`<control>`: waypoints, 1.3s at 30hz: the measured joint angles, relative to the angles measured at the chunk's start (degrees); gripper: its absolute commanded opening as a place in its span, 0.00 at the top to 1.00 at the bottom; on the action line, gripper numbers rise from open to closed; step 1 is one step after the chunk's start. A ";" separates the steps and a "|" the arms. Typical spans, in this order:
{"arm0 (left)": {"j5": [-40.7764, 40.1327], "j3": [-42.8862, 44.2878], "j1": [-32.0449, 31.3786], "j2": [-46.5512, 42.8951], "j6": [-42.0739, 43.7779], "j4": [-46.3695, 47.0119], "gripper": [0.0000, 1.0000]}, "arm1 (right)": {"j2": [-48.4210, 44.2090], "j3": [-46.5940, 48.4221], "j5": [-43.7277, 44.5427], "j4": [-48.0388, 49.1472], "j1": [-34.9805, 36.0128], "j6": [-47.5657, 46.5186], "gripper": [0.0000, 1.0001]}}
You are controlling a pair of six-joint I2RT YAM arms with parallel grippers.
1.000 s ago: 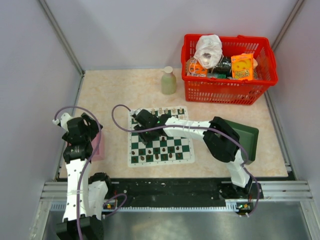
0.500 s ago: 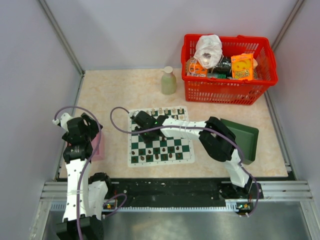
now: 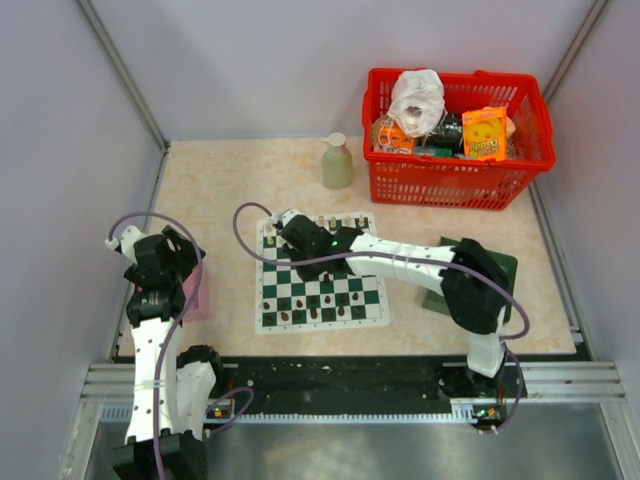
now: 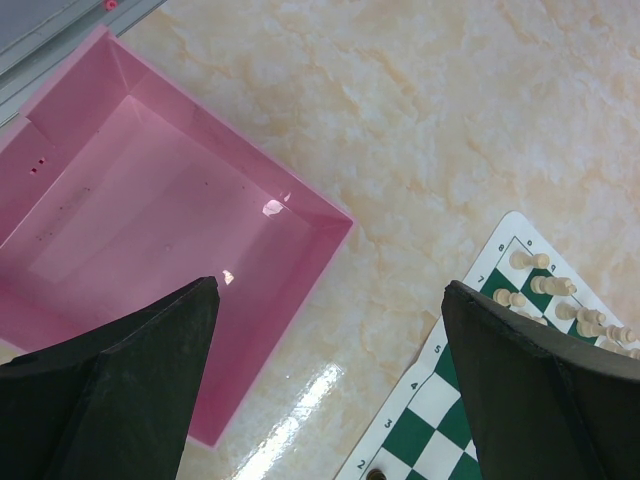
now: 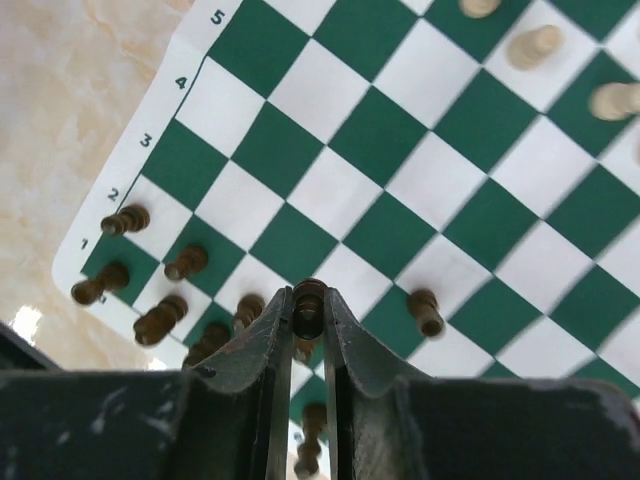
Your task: Set up the chess pieces on the board
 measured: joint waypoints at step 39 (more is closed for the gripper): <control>0.02 0.00 0.00 -0.85 0.00 -0.02 0.01 | -24.55 -37.29 6.43 5.33 -8.92 9.70 0.86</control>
